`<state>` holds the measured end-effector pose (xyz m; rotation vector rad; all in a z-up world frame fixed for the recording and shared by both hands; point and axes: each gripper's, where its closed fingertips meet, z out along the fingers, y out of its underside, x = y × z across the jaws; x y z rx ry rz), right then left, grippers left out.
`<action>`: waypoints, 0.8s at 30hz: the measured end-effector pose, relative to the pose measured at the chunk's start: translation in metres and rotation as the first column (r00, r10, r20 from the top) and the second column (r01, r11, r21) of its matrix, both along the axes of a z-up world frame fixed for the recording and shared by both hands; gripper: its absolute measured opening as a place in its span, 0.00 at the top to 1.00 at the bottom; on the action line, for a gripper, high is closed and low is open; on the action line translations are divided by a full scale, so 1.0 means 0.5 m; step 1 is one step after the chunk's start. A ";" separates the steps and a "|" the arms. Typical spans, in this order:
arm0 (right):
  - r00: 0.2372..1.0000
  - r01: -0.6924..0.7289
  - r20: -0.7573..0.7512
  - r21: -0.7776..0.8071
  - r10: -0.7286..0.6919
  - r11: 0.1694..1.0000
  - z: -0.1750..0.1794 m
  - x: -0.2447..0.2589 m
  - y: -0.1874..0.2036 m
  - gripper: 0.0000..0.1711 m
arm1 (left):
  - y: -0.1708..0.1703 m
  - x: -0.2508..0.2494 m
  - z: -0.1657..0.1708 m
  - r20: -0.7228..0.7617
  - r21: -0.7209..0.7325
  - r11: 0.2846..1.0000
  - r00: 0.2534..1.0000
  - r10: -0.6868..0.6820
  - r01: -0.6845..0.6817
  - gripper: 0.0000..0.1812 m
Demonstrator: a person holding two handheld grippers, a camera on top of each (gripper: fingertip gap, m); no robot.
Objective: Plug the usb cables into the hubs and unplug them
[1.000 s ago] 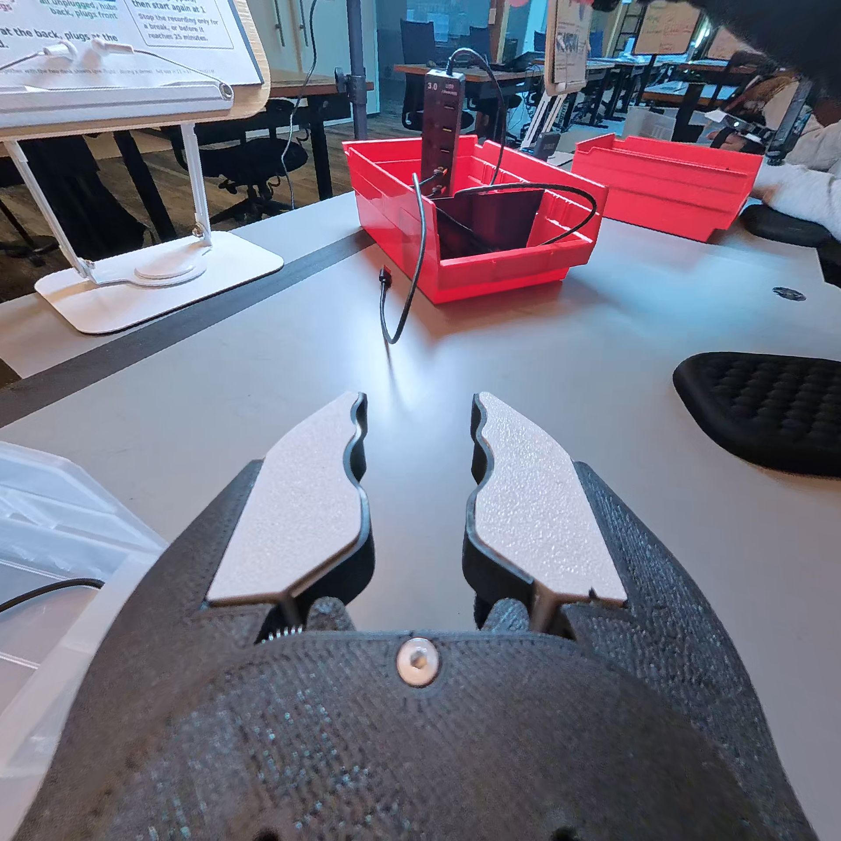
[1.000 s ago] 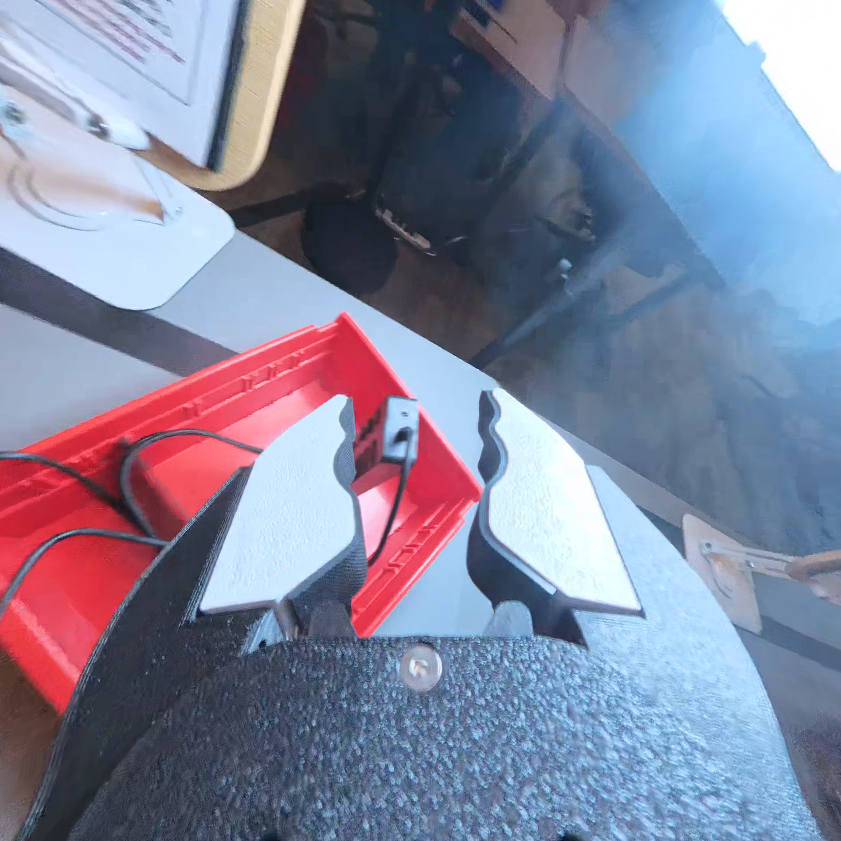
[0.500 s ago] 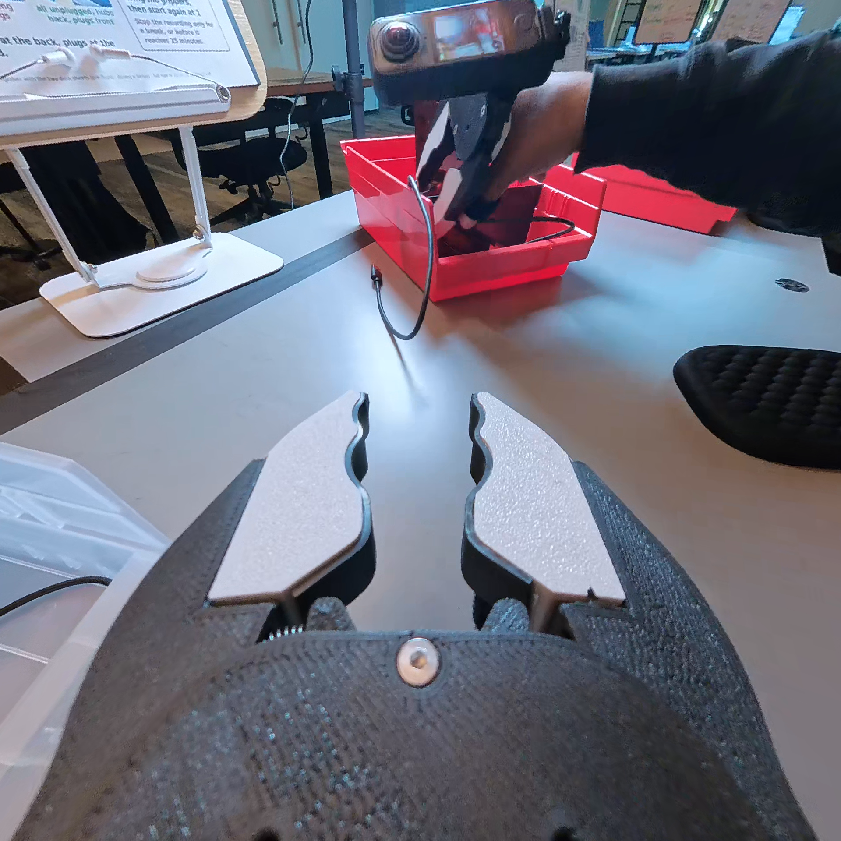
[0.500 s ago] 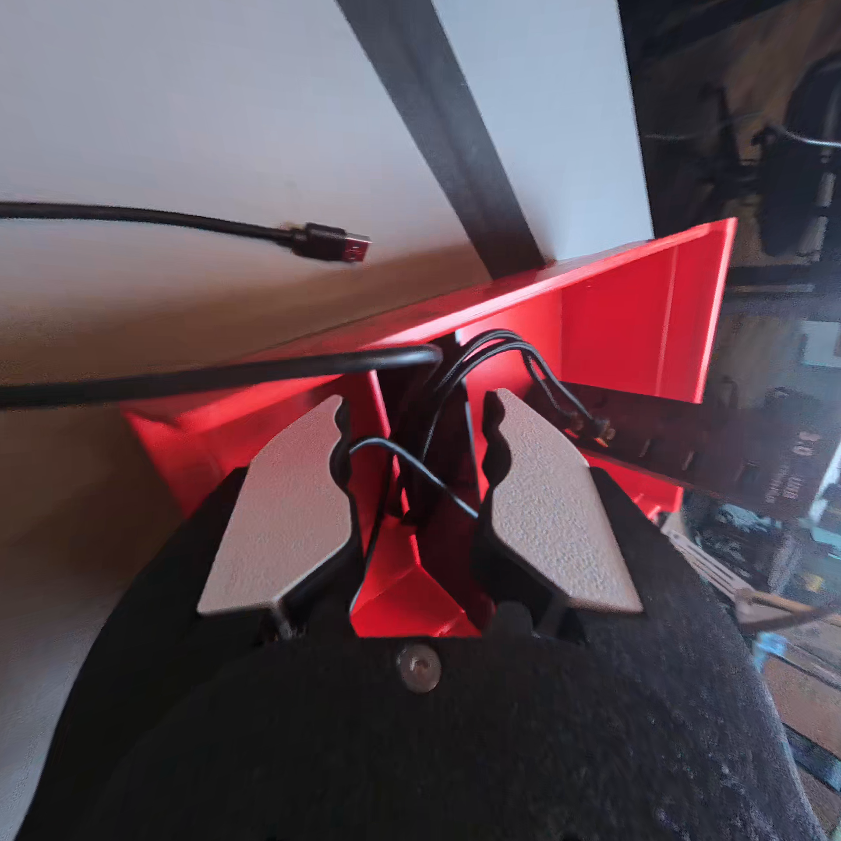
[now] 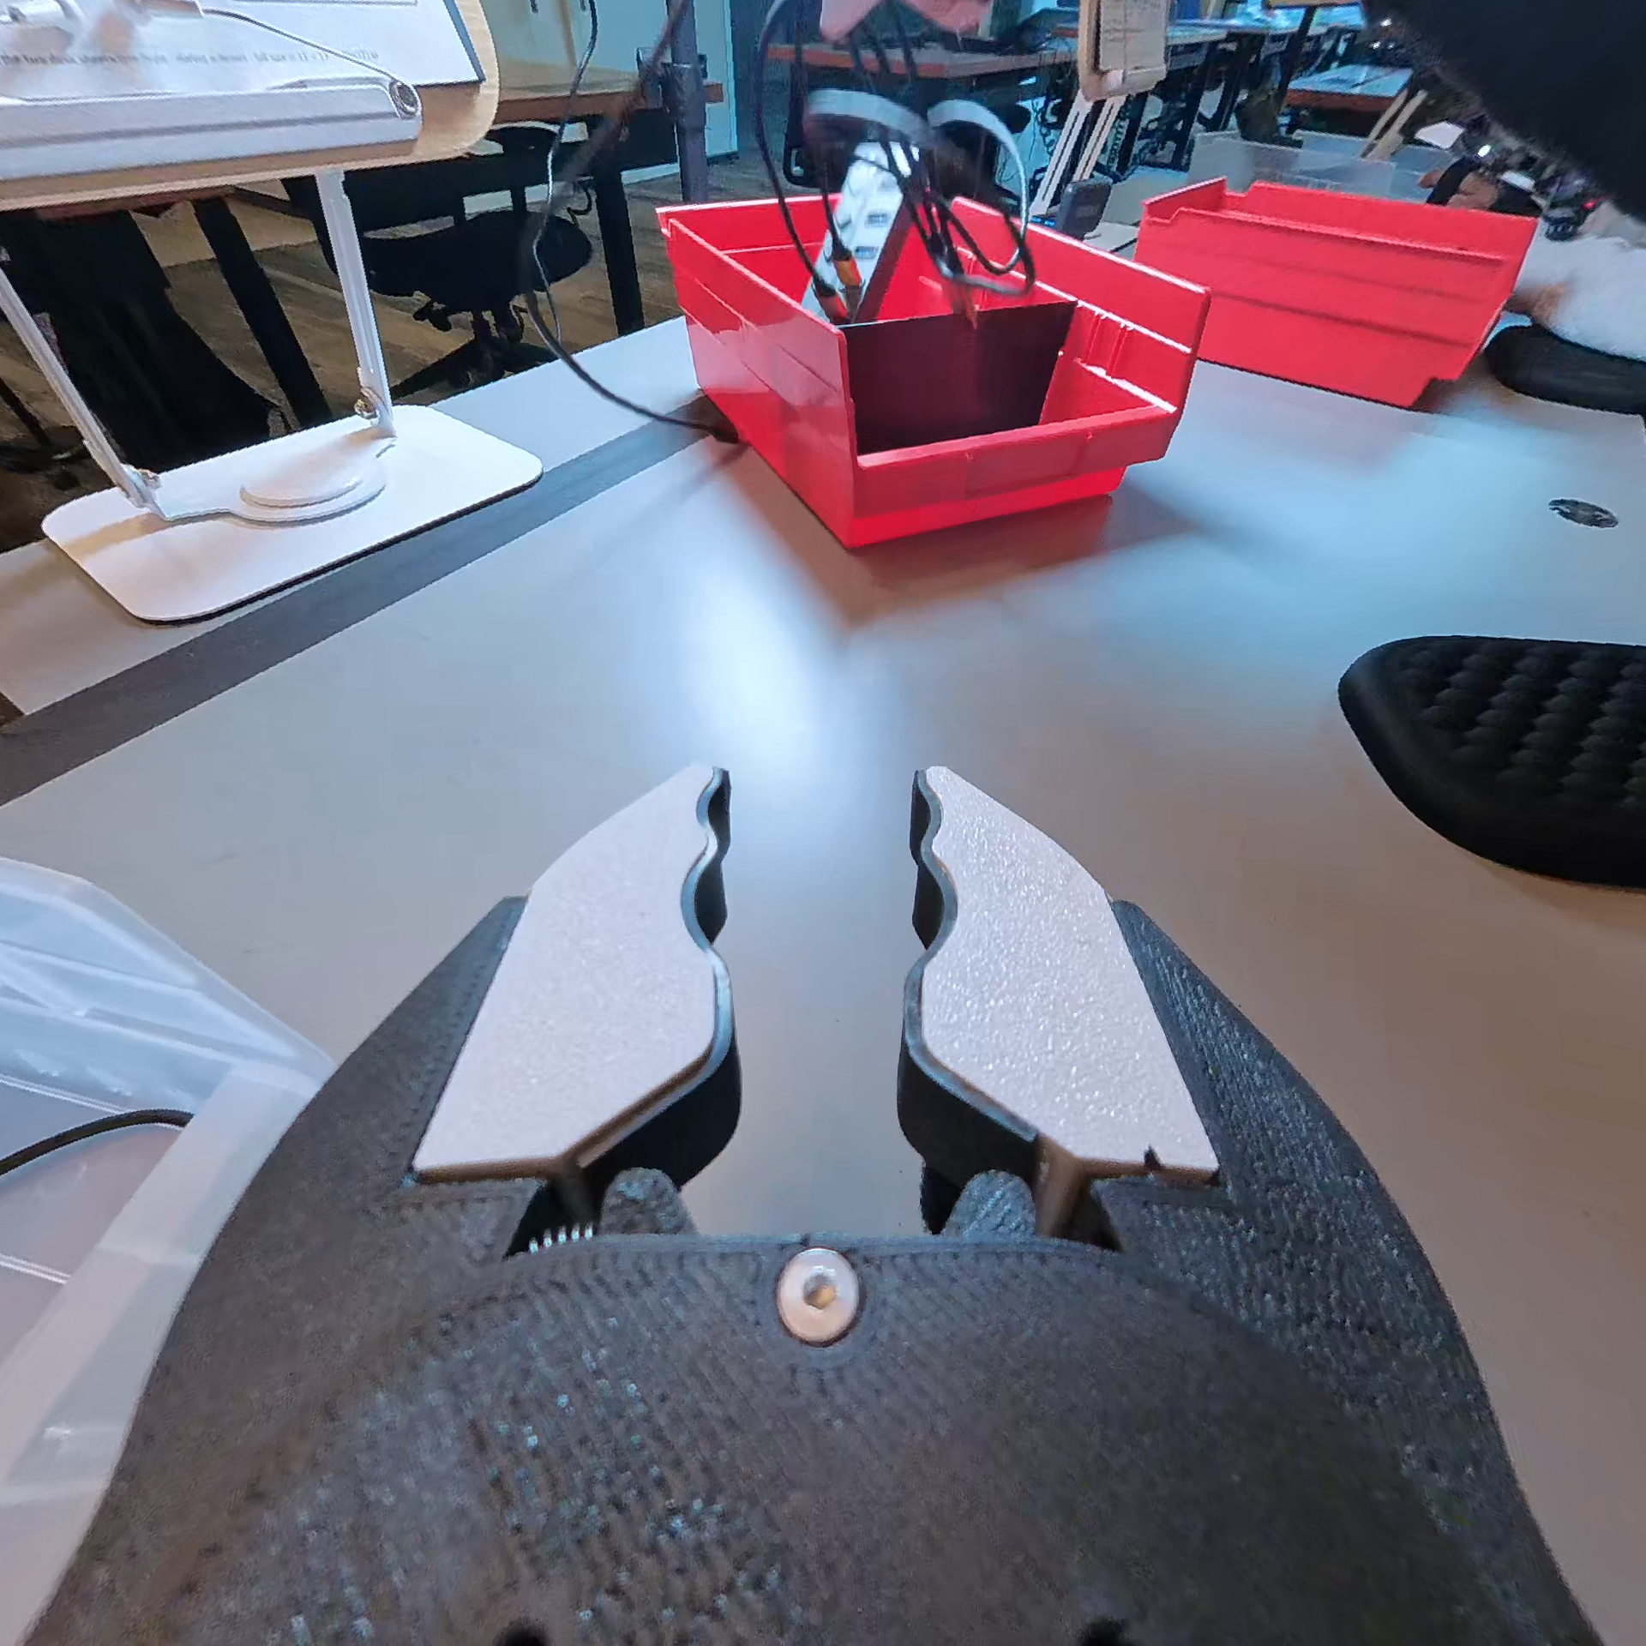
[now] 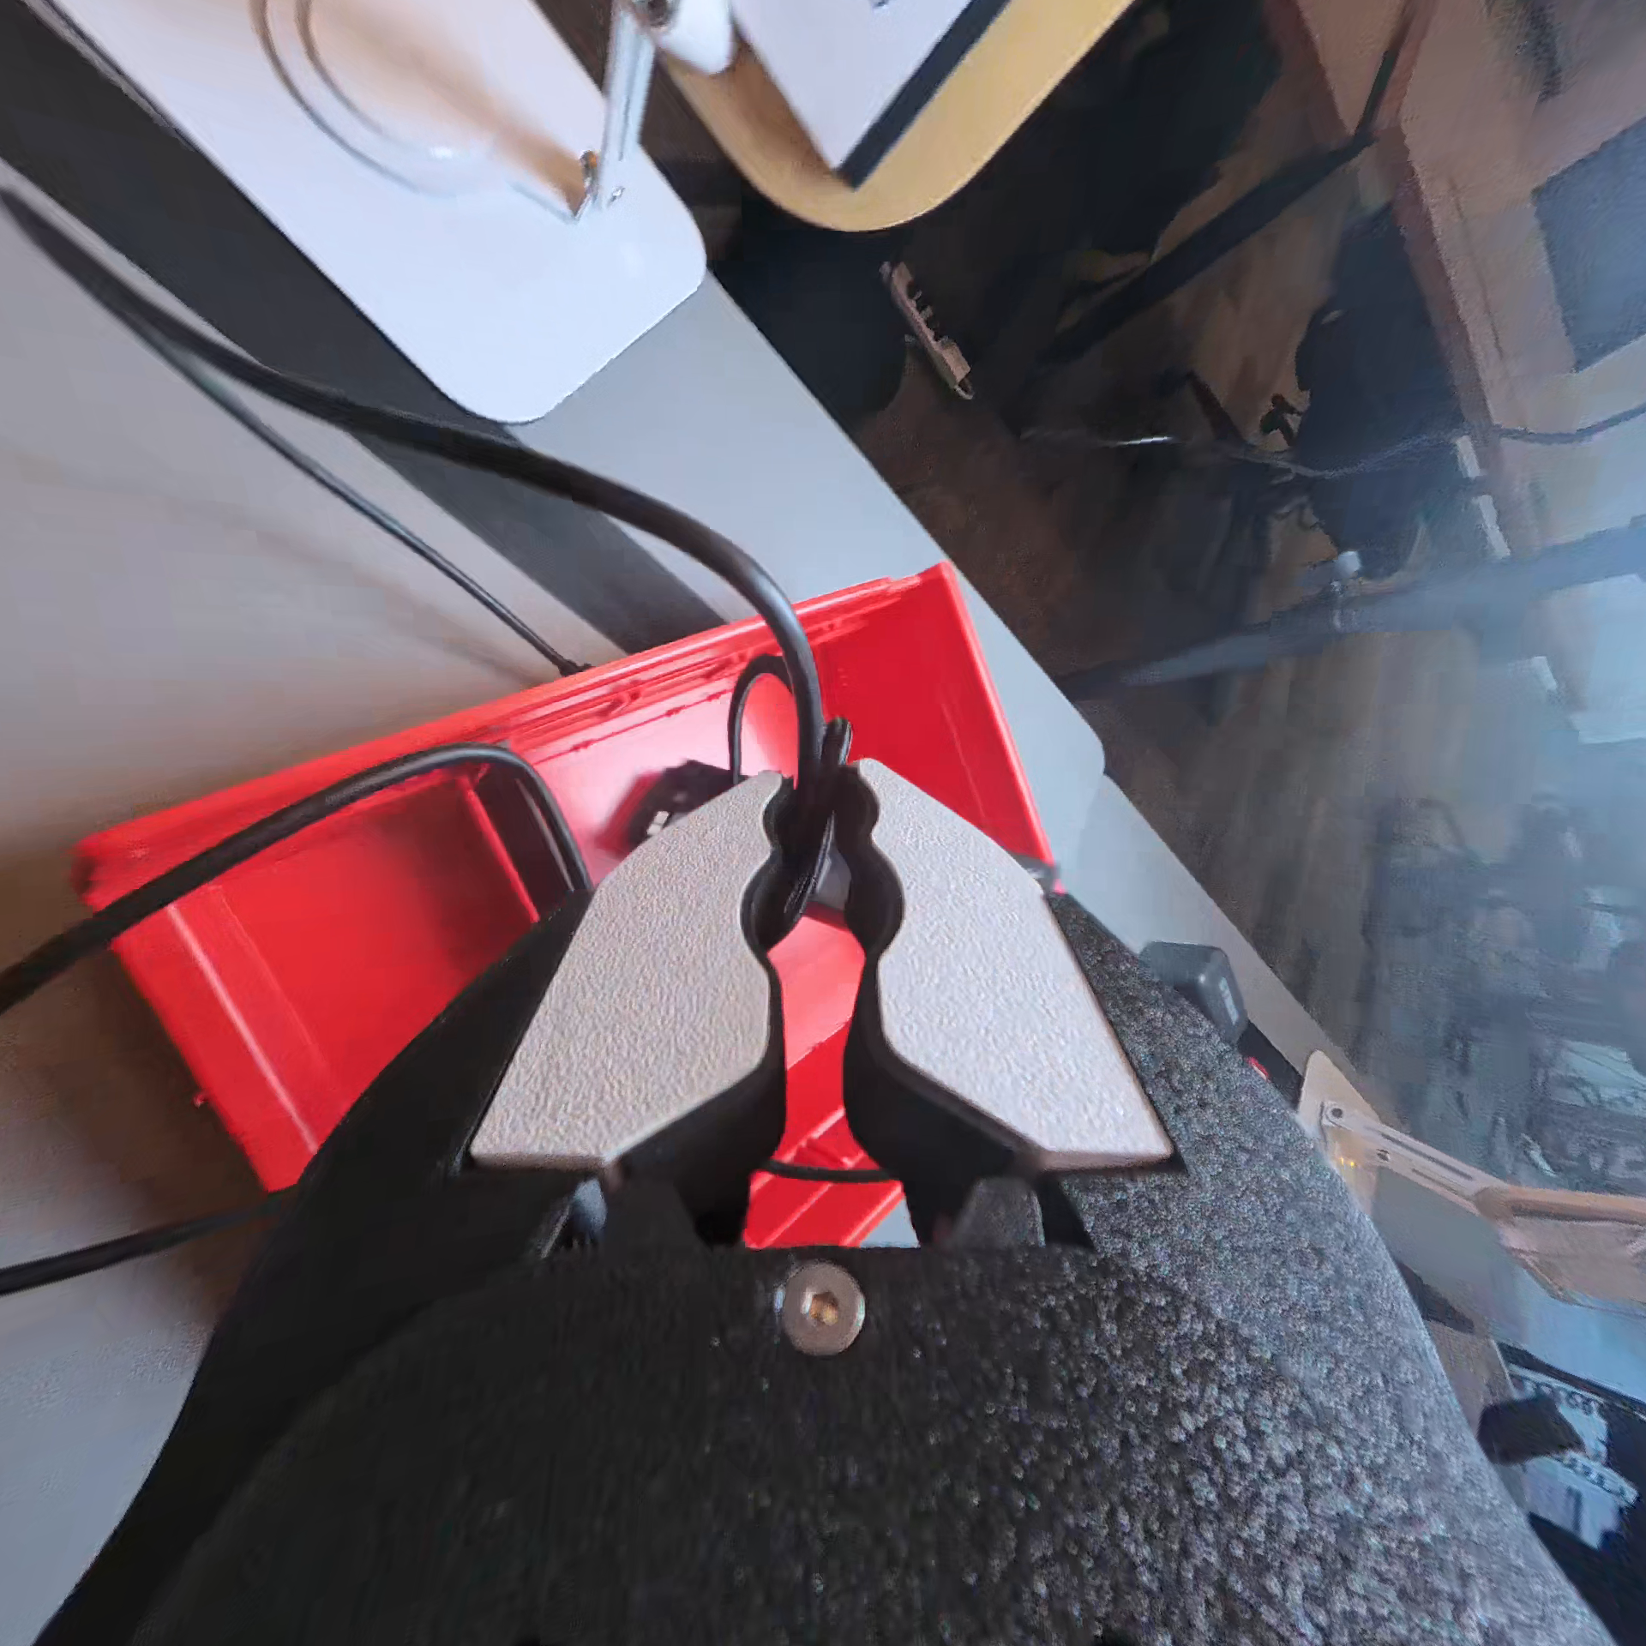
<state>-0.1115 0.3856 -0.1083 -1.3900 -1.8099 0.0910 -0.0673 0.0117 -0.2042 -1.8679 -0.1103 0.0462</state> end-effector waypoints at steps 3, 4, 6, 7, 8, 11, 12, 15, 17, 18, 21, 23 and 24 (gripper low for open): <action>0.998 0.015 -0.062 -0.063 -0.019 0.998 0.035 0.000 0.035 0.95 | 0.001 -0.001 -0.006 0.002 -0.010 1.000 1.000 0.000 0.000 0.79; 0.995 0.024 -0.095 -0.090 -0.033 0.996 0.045 0.001 0.046 0.95 | 0.001 -0.001 -0.009 0.004 -0.016 1.000 1.000 0.000 0.000 0.79; 0.988 0.059 -0.134 -0.126 -0.076 0.990 0.050 0.007 0.072 0.95 | 0.001 -0.003 -0.014 0.007 -0.026 1.000 1.000 0.002 -0.002 0.79; 0.987 0.086 -0.129 -0.122 -0.101 0.989 0.041 0.014 0.089 0.95 | 0.002 -0.003 -0.017 0.009 -0.030 1.000 1.000 0.000 0.000 0.80; 0.985 0.111 -0.116 -0.113 -0.124 0.987 0.026 0.020 0.107 0.95 | 0.002 -0.002 -0.019 0.011 -0.033 0.999 1.000 -0.002 0.002 0.80; 0.983 0.169 -0.061 -0.070 -0.173 0.983 -0.039 0.038 0.155 0.94 | 0.004 0.001 -0.024 0.010 -0.042 0.999 1.000 -0.007 0.007 0.80; 0.982 0.184 -0.035 -0.054 -0.186 0.982 -0.064 0.045 0.167 0.92 | 0.005 0.002 -0.026 0.008 -0.045 0.999 1.000 -0.008 0.008 0.80; 0.972 0.225 0.066 -0.013 -0.224 0.974 -0.120 0.069 0.194 0.82 | 0.006 0.003 -0.031 0.009 -0.054 0.999 1.000 -0.008 0.009 0.80; 0.964 0.258 0.065 -0.023 -0.257 0.966 -0.115 0.078 0.206 0.78 | 0.007 0.004 -0.035 0.015 -0.058 0.998 1.000 -0.010 0.011 0.80; 0.962 0.271 0.041 -0.065 -0.269 0.960 -0.102 0.078 0.207 0.77 | 0.007 0.004 -0.037 0.017 -0.061 0.998 1.000 -0.011 0.012 0.80; 0.953 0.289 -0.024 -0.223 -0.302 0.931 -0.046 0.085 0.204 0.73 | 0.008 0.005 -0.038 0.021 -0.063 0.998 1.000 -0.015 0.016 0.80; 0.951 0.268 -0.093 -0.229 -0.295 0.936 0.009 0.089 0.201 0.71 | 0.008 0.005 -0.036 0.019 -0.060 0.998 1.000 -0.017 0.018 0.80; 0.961 0.217 -0.125 -0.218 -0.247 0.952 0.034 0.083 0.182 0.71 | 0.008 0.005 -0.034 0.018 -0.058 0.998 1.000 -0.018 0.019 0.80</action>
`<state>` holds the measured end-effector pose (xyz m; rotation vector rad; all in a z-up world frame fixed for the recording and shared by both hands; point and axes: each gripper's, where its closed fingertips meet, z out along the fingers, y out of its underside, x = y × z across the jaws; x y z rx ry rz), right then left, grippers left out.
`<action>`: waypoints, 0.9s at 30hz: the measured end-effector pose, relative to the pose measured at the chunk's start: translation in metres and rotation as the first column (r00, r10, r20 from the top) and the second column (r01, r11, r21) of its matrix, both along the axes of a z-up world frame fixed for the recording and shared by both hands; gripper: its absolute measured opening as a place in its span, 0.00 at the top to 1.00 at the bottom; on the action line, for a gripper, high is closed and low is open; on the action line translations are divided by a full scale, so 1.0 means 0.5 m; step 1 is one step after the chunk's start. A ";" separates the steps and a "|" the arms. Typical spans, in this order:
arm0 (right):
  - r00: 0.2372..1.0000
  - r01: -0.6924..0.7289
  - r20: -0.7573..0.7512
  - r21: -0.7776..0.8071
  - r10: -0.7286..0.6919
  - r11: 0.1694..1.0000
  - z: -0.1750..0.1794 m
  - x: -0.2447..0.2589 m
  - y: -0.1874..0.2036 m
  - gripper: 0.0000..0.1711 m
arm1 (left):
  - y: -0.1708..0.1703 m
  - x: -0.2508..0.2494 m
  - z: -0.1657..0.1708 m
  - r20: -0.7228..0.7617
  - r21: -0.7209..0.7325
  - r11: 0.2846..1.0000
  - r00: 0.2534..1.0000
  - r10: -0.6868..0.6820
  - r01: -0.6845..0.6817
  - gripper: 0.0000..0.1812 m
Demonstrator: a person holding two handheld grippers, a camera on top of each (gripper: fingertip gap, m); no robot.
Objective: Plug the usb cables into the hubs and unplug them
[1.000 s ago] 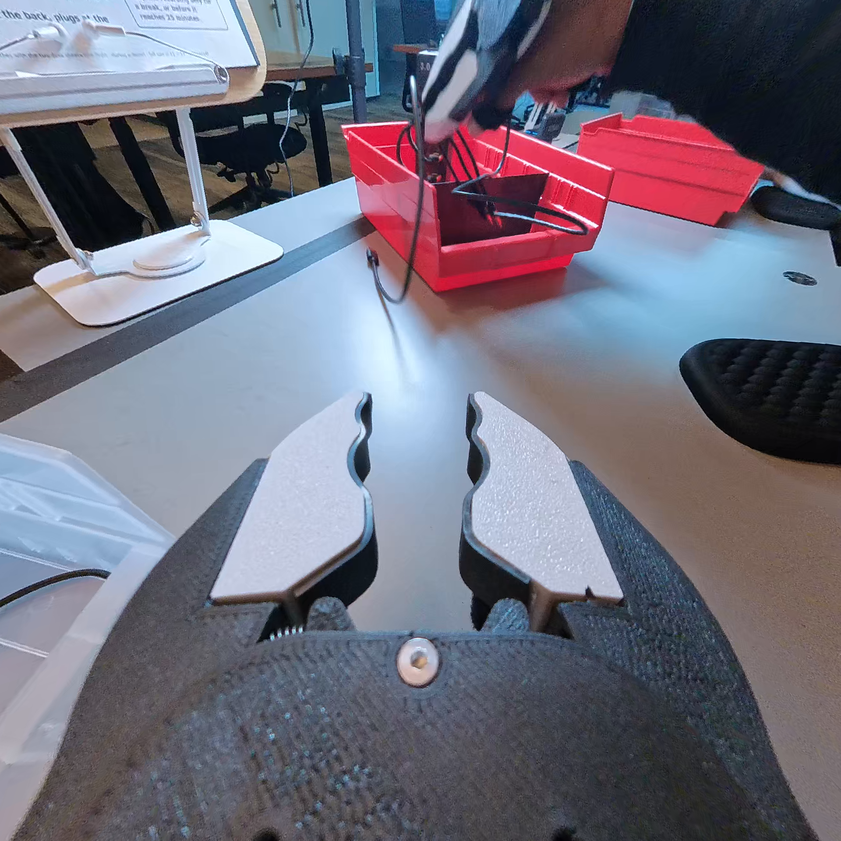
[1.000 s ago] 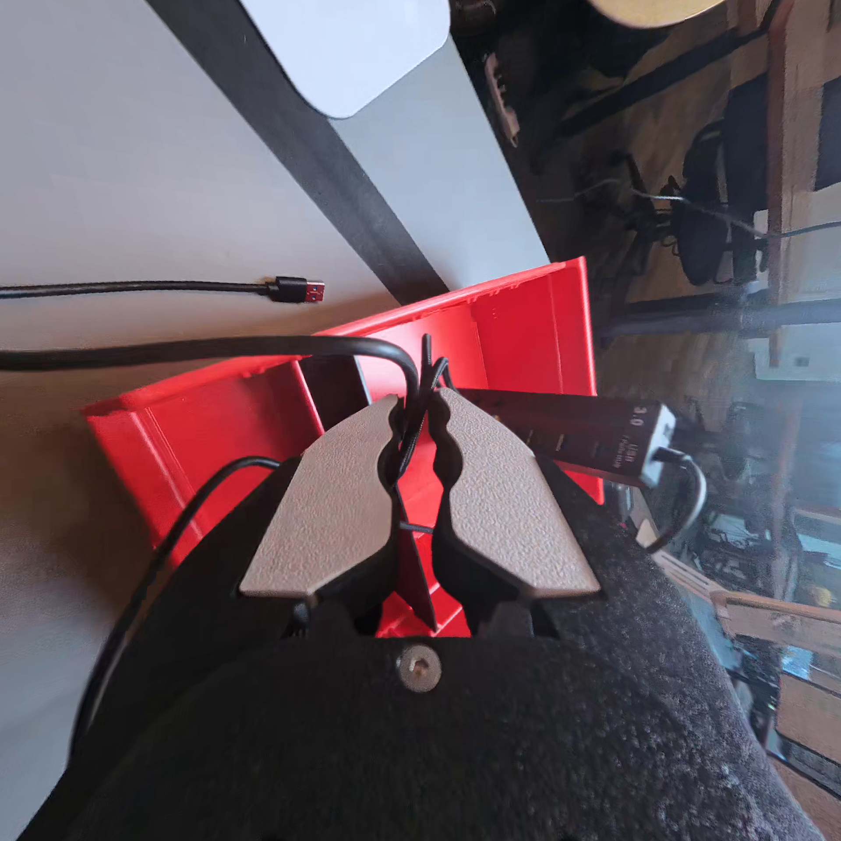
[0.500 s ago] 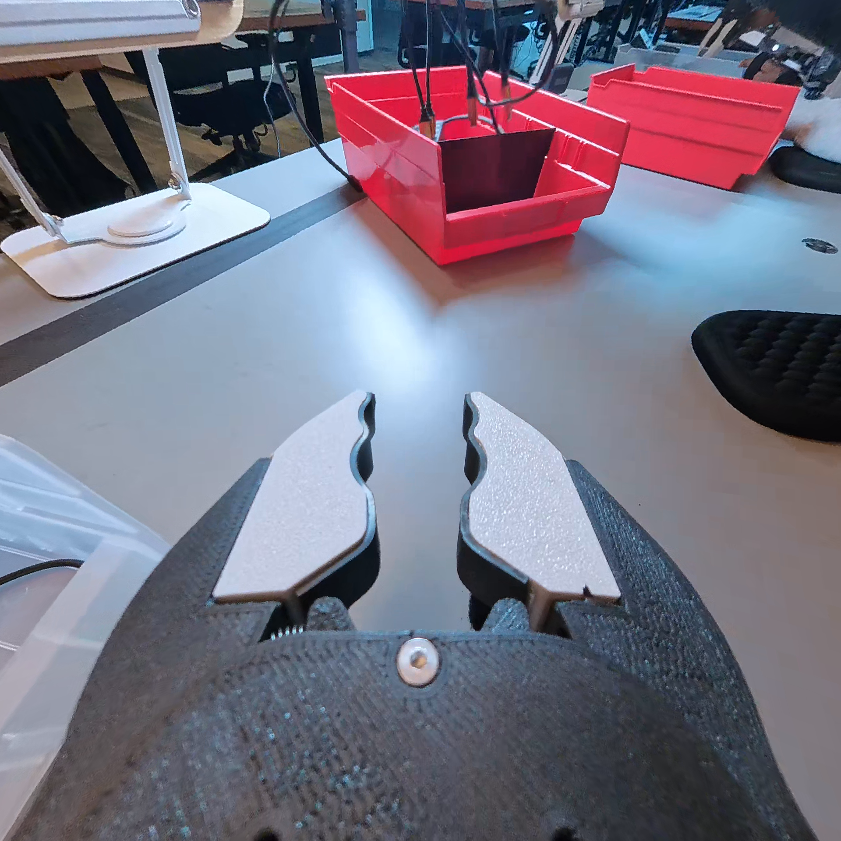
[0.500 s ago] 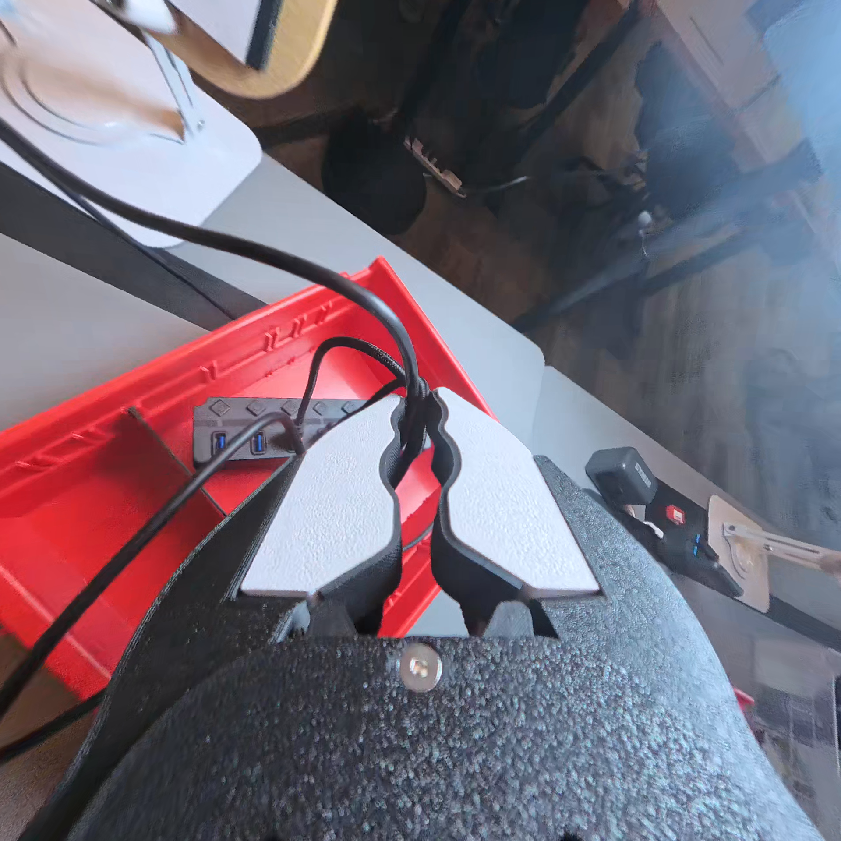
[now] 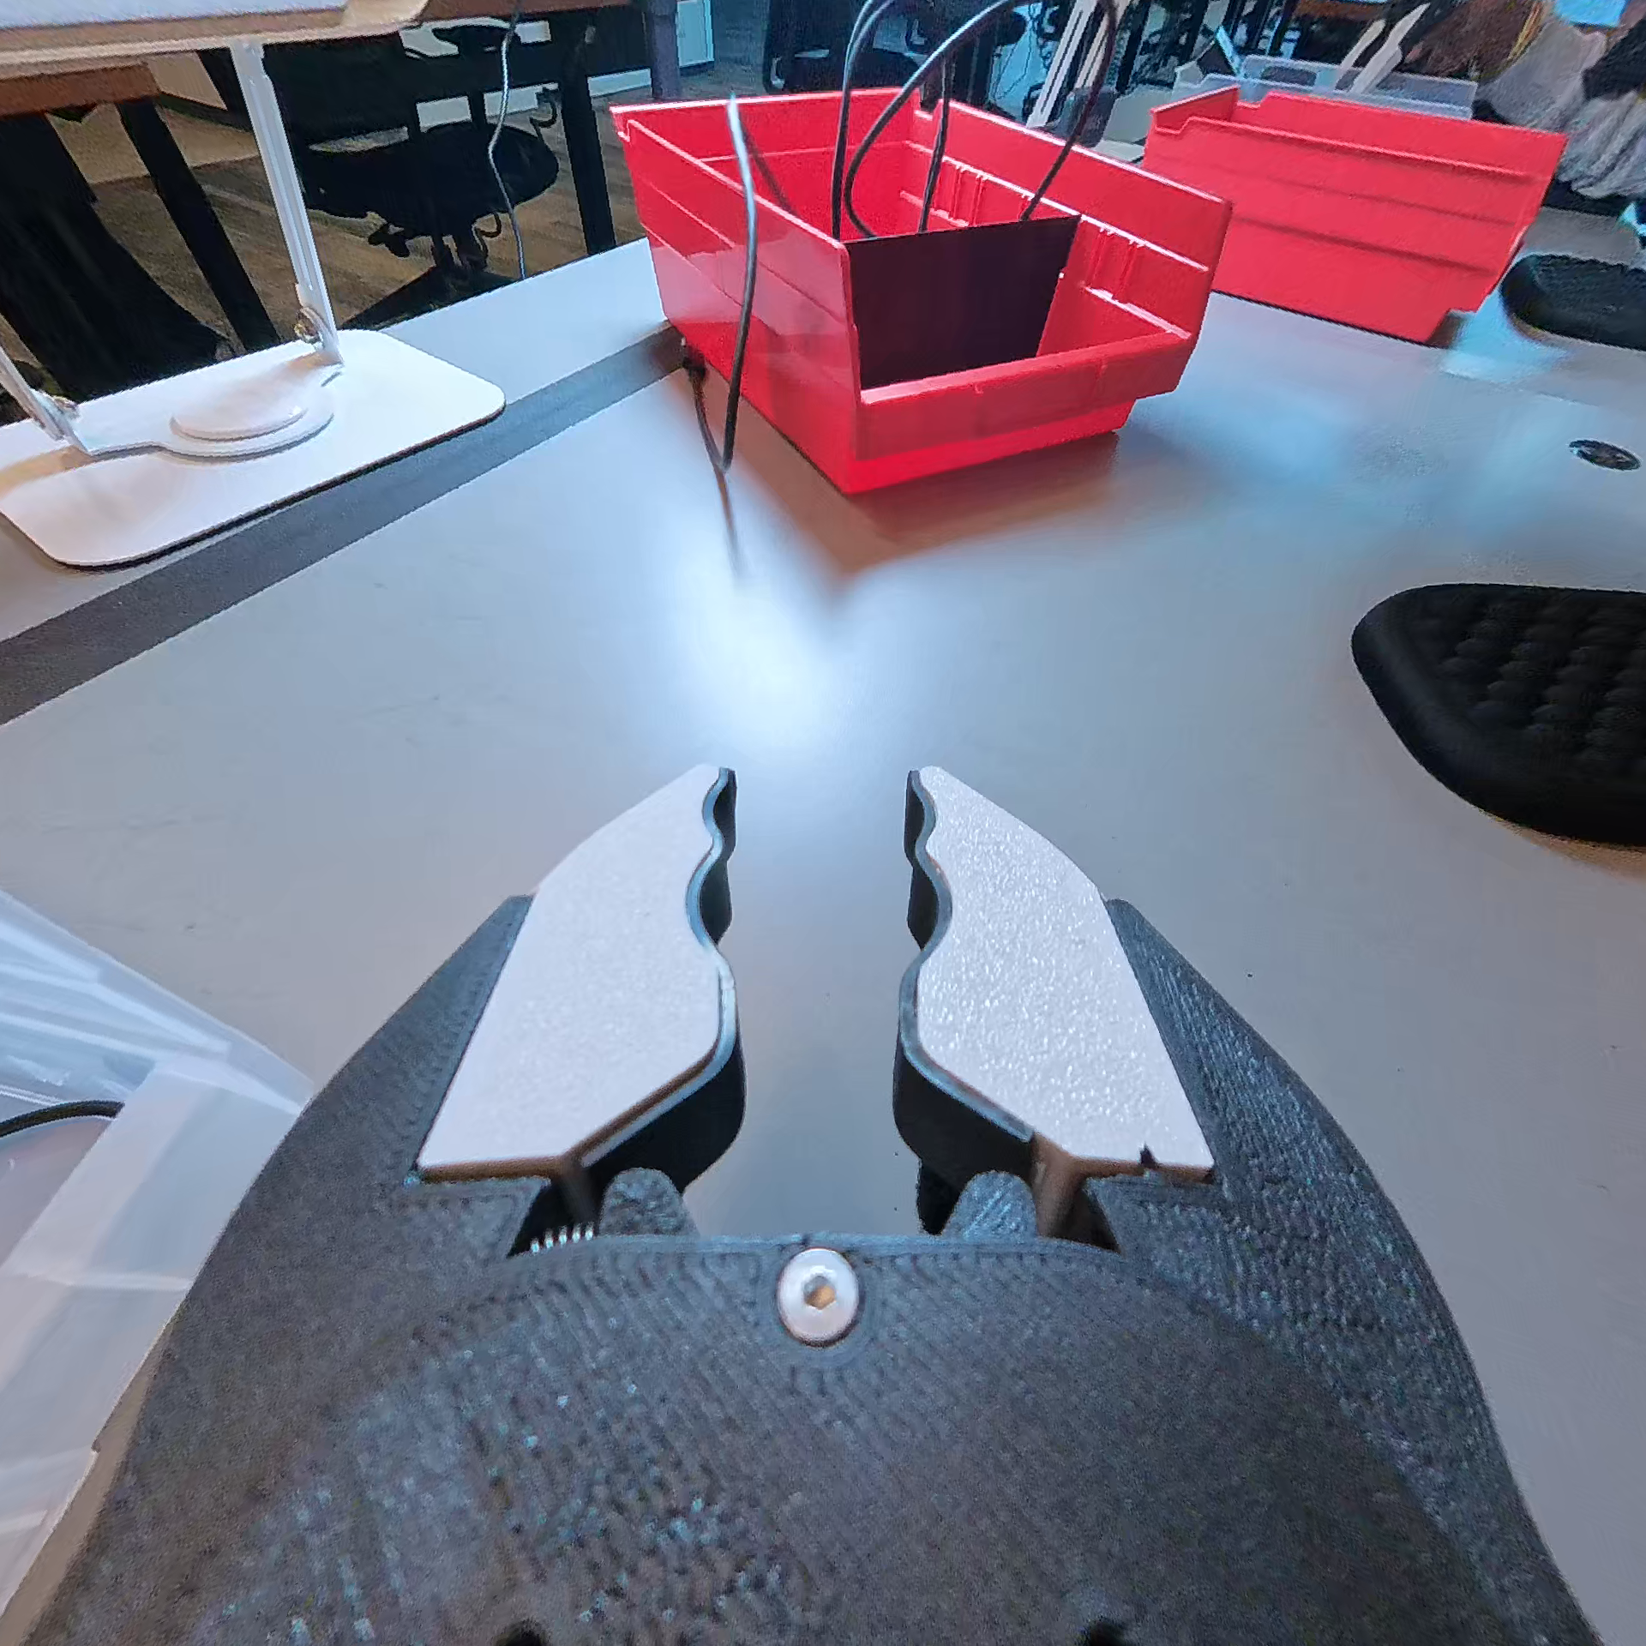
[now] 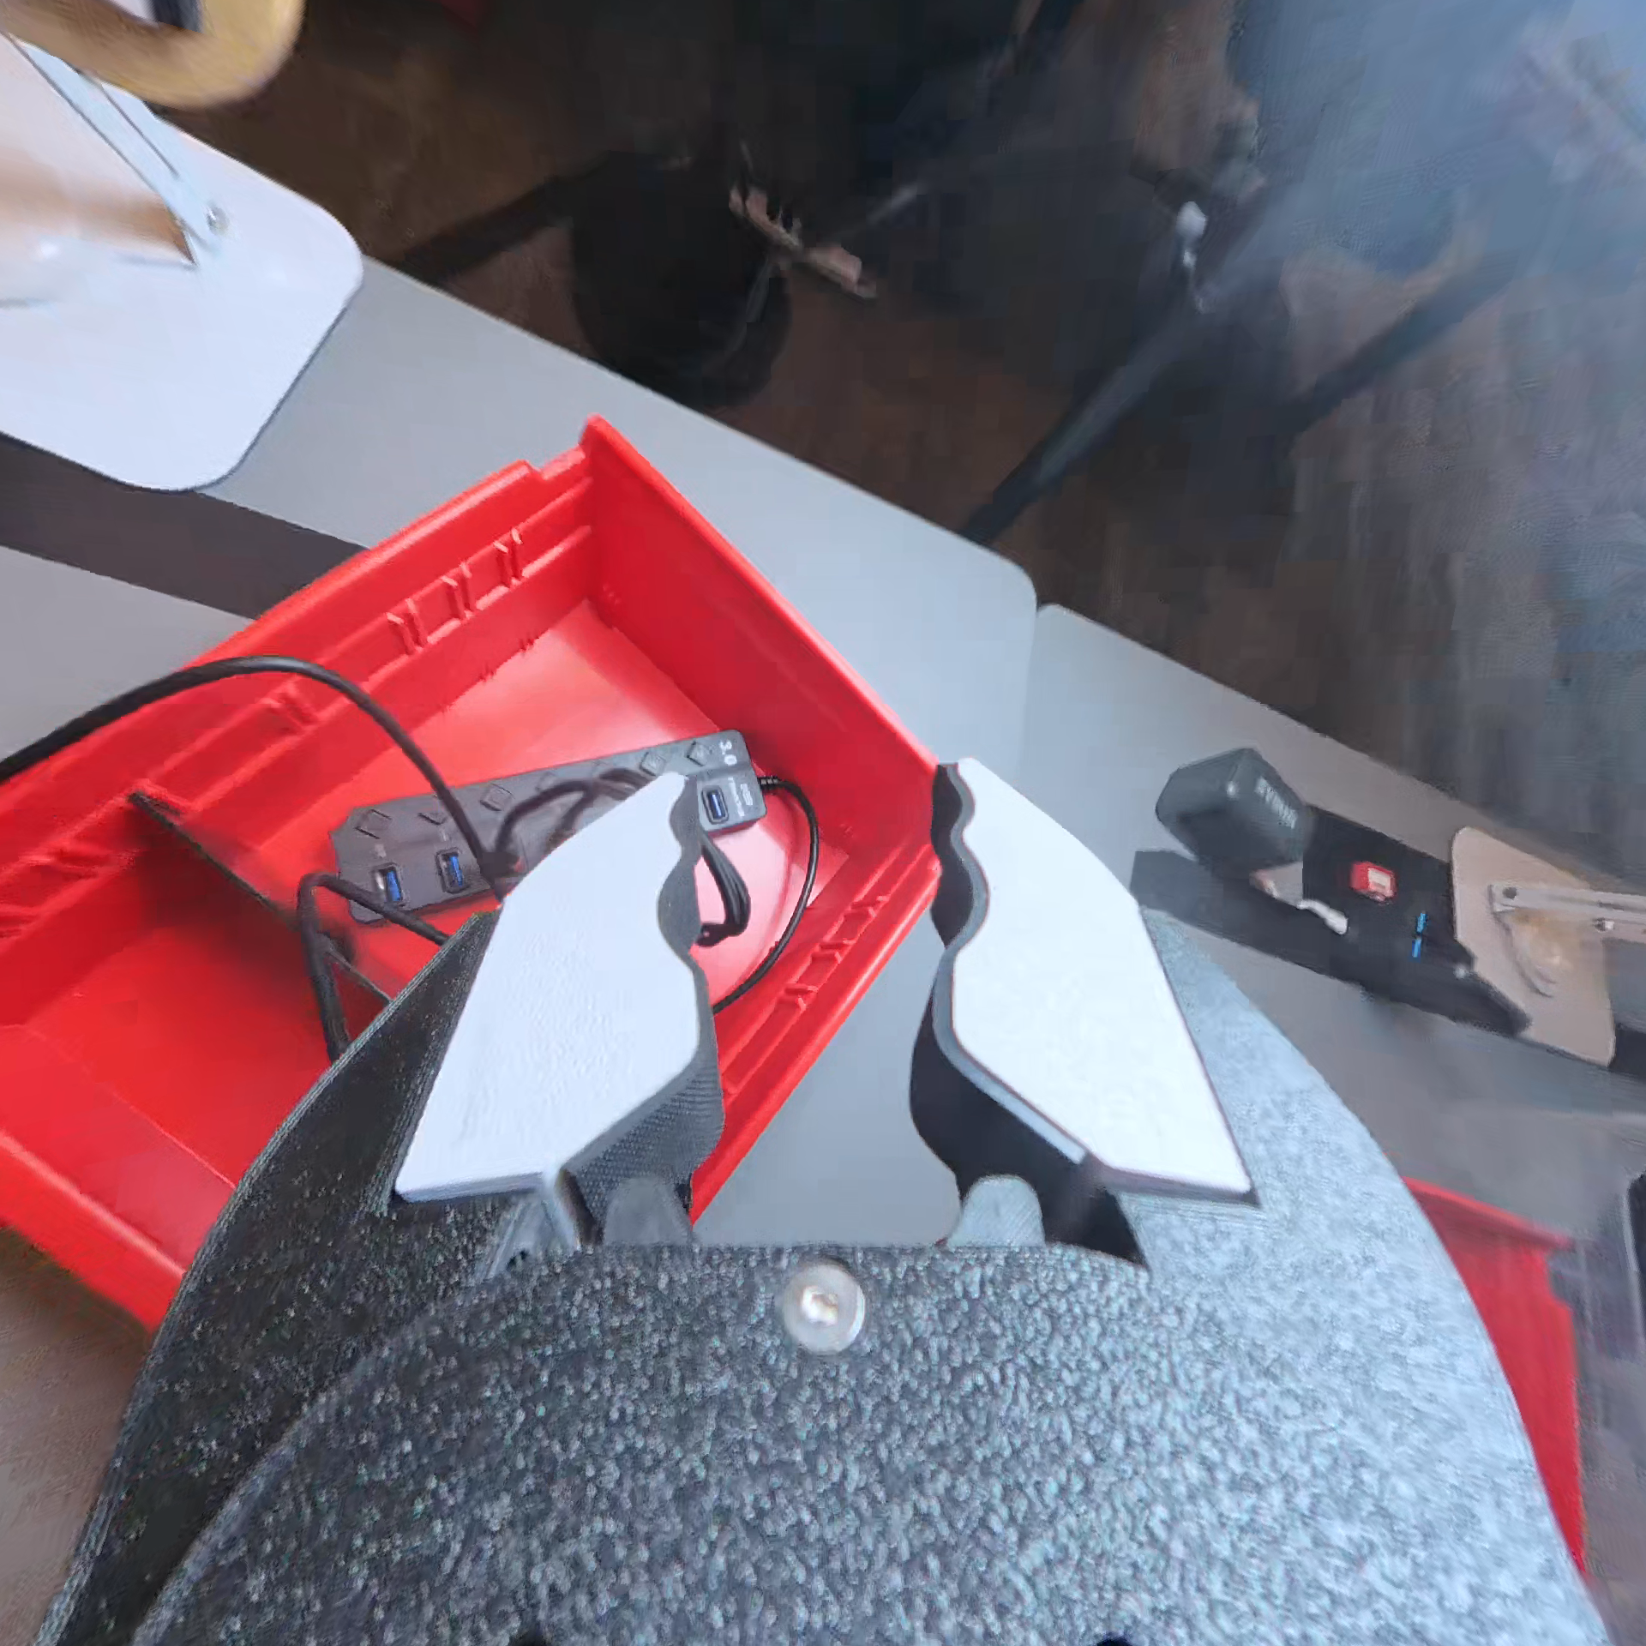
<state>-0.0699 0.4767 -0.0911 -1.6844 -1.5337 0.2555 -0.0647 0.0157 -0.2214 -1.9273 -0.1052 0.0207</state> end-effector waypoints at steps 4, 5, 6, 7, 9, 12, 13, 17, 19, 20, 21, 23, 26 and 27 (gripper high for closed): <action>0.911 -0.411 0.096 0.095 0.402 0.907 0.013 -0.040 -0.201 0.70 | 0.002 0.002 0.001 0.007 0.003 1.000 1.000 -0.005 0.005 0.80; 0.855 -0.511 0.175 0.126 0.489 0.850 -0.006 -0.046 -0.257 0.69 | 0.003 0.004 -0.002 0.008 -0.001 1.000 1.000 -0.007 0.007 0.80; 0.790 -0.599 0.260 0.132 0.556 0.790 -0.033 -0.049 -0.311 0.68 | 0.003 0.005 -0.003 0.005 -0.005 1.000 1.000 -0.009 0.009 0.80; 0.724 -0.666 0.339 0.114 0.601 0.737 -0.064 -0.051 -0.362 0.67 | 0.003 0.006 -0.004 -0.001 -0.008 1.000 1.000 -0.009 0.009 0.80; 0.607 -0.751 0.454 0.061 0.652 0.657 -0.128 -0.061 -0.449 0.65 | 0.002 0.006 -0.004 -0.017 -0.011 1.000 1.000 -0.005 0.004 0.80; 0.473 -0.801 0.653 0.039 0.591 0.598 -0.222 -0.086 -0.497 0.65 | -0.001 0.001 -0.005 -0.040 -0.016 1.000 0.999 0.003 -0.003 0.80; 0.433 -0.805 0.719 0.037 0.543 0.592 -0.250 -0.096 -0.492 0.65 | -0.002 -0.001 -0.007 -0.046 -0.022 1.000 0.999 0.001 -0.002 0.80; 0.239 -0.719 0.895 -0.098 0.376 0.688 -0.328 -0.090 -0.444 0.71 | -0.006 -0.004 -0.016 -0.064 -0.053 0.999 0.998 -0.004 0.001 0.81; 0.230 -0.729 0.888 -0.115 0.400 0.675 -0.327 -0.109 -0.454 0.93 | -0.006 -0.004 -0.021 -0.069 -0.065 0.998 0.998 -0.008 0.003 0.81; 0.260 -0.745 0.873 -0.090 0.412 0.661 -0.308 -0.126 -0.459 0.95 | -0.006 -0.004 -0.024 -0.077 -0.072 0.997 0.997 -0.011 0.005 0.81; 0.301 -0.745 0.845 -0.081 0.442 0.662 -0.282 -0.139 -0.468 0.97 | -0.005 -0.003 -0.025 -0.087 -0.078 0.997 0.996 -0.014 0.007 0.81; 0.398 -0.740 0.753 -0.075 0.524 0.669 -0.215 -0.158 -0.487 0.98 | -0.004 -0.003 -0.025 -0.109 -0.082 0.997 0.994 -0.018 0.009 0.81; 0.538 -0.726 0.601 -0.026 0.591 0.687 -0.091 -0.167 -0.483 0.98 | -0.004 -0.001 -0.025 -0.106 -0.081 0.997 0.994 -0.020 0.011 0.81; 0.587 -0.711 0.548 -0.001 0.595 0.703 -0.049 -0.166 -0.472 0.98 | -0.004 -0.001 -0.024 -0.104 -0.078 0.997 0.994 -0.018 0.010 0.81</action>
